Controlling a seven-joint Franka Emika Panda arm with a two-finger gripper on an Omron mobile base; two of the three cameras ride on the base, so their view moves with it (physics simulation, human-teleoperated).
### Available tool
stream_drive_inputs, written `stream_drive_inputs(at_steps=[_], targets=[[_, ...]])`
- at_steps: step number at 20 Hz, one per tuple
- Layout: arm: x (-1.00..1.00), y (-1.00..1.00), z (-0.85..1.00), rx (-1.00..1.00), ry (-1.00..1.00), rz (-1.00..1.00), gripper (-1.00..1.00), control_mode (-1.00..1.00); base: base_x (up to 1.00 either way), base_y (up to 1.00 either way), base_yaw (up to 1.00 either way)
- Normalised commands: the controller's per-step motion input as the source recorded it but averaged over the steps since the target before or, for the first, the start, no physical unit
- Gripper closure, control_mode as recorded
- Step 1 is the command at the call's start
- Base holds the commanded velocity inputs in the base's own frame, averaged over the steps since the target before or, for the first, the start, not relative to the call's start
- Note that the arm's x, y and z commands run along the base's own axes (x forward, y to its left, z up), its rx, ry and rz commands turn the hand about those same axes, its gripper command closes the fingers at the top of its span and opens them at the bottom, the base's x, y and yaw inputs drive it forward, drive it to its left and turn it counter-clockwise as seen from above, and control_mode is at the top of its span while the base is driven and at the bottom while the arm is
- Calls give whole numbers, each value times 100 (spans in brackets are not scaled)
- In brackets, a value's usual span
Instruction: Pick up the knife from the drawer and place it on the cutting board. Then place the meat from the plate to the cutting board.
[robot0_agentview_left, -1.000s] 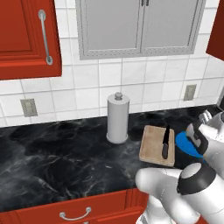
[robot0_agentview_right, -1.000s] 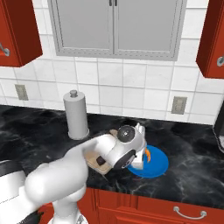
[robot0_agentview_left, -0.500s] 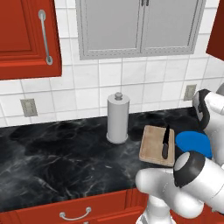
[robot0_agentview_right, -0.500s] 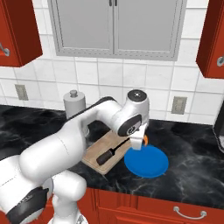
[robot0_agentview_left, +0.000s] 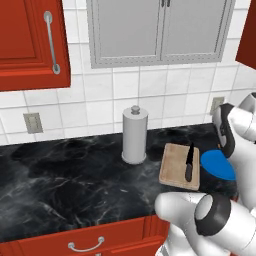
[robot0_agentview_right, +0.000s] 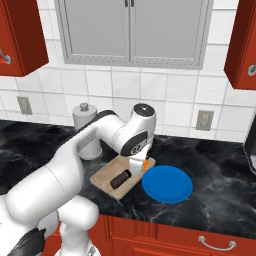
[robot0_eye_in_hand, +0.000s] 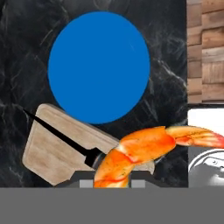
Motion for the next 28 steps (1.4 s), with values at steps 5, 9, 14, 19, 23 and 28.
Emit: stream_drive_inputs(at_steps=[5,9,14,19,23,28], targets=[[-13,72,-12,1,0,0,100,-100,0,0,0],[0,36,16,0,13,1,100,-100,0,0,0],[0,22,9,0,16,3,100,-100,0,0,0],[4,30,0,0,15,7,100,-100,0,0,0],[12,47,-9,0,9,8,100,-100,0,0,0],[12,34,-29,0,0,5,100,-100,0,0,0]])
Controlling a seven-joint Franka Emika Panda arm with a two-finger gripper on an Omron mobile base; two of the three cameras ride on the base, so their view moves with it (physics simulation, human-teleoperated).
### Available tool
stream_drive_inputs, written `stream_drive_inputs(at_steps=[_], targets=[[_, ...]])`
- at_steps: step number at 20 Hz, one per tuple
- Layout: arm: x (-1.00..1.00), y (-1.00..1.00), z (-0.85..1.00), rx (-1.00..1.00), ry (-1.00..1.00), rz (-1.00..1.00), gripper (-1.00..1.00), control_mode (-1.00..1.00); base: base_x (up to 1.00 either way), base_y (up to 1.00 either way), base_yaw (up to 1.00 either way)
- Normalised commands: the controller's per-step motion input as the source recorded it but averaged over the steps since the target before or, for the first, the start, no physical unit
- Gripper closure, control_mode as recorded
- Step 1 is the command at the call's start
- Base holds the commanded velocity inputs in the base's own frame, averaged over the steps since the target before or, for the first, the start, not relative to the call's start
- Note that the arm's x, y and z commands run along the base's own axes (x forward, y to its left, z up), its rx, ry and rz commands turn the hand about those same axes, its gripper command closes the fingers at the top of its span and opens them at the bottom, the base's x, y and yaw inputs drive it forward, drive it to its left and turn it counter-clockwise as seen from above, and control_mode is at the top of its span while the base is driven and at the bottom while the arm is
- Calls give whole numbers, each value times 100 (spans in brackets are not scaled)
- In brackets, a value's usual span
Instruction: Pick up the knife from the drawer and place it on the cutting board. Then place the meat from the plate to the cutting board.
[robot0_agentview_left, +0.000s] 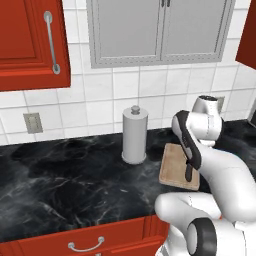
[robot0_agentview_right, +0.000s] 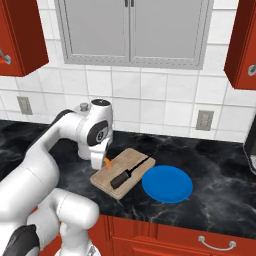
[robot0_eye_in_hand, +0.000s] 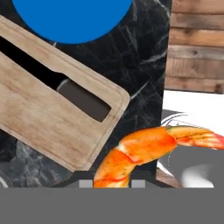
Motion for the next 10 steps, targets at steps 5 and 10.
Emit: stream_drive_inputs(at_steps=[5,10], targets=[[10,2,-46,0,0,5,100,-100,0,0,0],[18,0,-35,0,4,6,100,-100,0,0,0]])
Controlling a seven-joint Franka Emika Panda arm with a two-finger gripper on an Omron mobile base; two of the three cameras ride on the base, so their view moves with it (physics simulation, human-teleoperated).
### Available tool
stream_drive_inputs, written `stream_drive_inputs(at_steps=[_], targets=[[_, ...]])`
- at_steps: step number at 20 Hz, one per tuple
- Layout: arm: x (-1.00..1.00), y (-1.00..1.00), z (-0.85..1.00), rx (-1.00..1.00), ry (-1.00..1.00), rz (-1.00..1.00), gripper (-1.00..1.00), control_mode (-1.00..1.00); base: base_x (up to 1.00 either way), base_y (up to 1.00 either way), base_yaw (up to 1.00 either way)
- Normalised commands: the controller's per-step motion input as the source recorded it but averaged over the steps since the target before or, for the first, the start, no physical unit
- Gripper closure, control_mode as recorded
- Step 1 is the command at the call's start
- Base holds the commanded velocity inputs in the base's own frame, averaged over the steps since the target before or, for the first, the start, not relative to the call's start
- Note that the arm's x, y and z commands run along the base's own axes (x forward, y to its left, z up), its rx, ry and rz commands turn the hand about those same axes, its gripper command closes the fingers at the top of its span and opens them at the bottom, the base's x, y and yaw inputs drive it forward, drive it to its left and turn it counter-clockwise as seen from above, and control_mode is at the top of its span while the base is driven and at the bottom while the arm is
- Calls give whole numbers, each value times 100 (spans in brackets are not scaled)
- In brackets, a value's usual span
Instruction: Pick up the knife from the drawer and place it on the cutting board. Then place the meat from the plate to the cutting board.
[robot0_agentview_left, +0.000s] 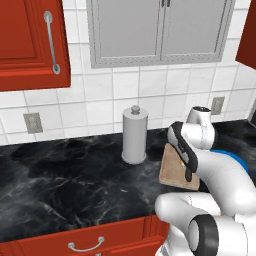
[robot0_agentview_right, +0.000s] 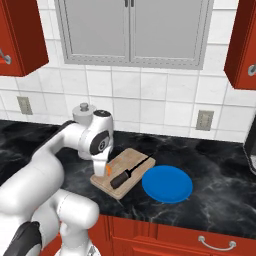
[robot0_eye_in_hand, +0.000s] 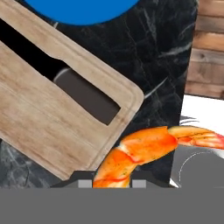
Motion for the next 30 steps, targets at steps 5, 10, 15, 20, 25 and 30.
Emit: stream_drive_inputs(at_steps=[5,10,15,20,25,30], targets=[[30,3,-23,0,5,2,100,-100,0,0,0],[31,2,-21,0,3,1,100,-100,0,0,0],[30,0,-22,0,2,2,100,-100,0,0,0],[25,0,-22,0,2,3,100,-100,0,0,0],[22,0,-17,0,1,5,100,-100,0,0,0],[10,0,-4,0,0,16,100,-100,0,0,0]])
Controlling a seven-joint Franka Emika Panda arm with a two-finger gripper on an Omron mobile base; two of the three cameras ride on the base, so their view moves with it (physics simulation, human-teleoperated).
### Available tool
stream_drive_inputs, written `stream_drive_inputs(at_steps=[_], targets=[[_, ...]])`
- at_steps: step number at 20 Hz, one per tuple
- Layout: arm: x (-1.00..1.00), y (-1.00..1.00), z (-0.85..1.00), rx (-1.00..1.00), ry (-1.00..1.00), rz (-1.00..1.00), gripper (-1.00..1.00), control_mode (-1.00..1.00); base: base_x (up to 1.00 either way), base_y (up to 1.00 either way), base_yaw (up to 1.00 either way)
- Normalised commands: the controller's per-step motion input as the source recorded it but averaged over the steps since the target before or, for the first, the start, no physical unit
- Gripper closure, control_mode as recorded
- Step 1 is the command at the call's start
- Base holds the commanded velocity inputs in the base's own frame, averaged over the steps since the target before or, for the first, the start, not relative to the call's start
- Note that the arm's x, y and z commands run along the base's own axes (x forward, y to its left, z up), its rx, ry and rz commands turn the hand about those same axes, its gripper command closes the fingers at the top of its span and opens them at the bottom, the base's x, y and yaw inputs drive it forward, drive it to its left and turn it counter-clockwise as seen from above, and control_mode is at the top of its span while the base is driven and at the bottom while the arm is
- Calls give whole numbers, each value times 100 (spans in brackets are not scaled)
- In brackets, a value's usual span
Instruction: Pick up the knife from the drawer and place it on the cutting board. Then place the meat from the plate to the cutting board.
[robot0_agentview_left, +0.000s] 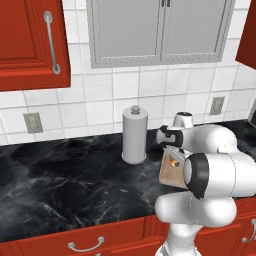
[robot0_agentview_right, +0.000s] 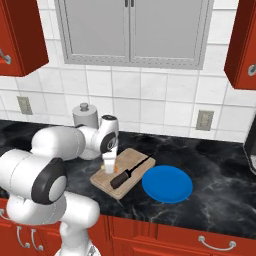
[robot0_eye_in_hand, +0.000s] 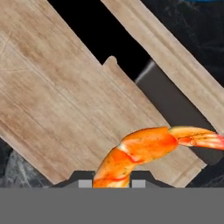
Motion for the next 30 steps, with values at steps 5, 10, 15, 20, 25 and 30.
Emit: stream_drive_inputs(at_steps=[5,10,15,20,25,30], targets=[[2,0,0,0,0,15,100,-100,0,0,0],[0,0,0,0,0,13,100,-100,0,0,0],[0,0,0,0,0,12,100,-100,0,0,0],[0,0,-1,0,0,12,100,-100,0,0,0],[0,0,-5,0,0,12,100,-100,0,0,0],[0,0,-15,0,0,12,100,-100,0,0,0]])
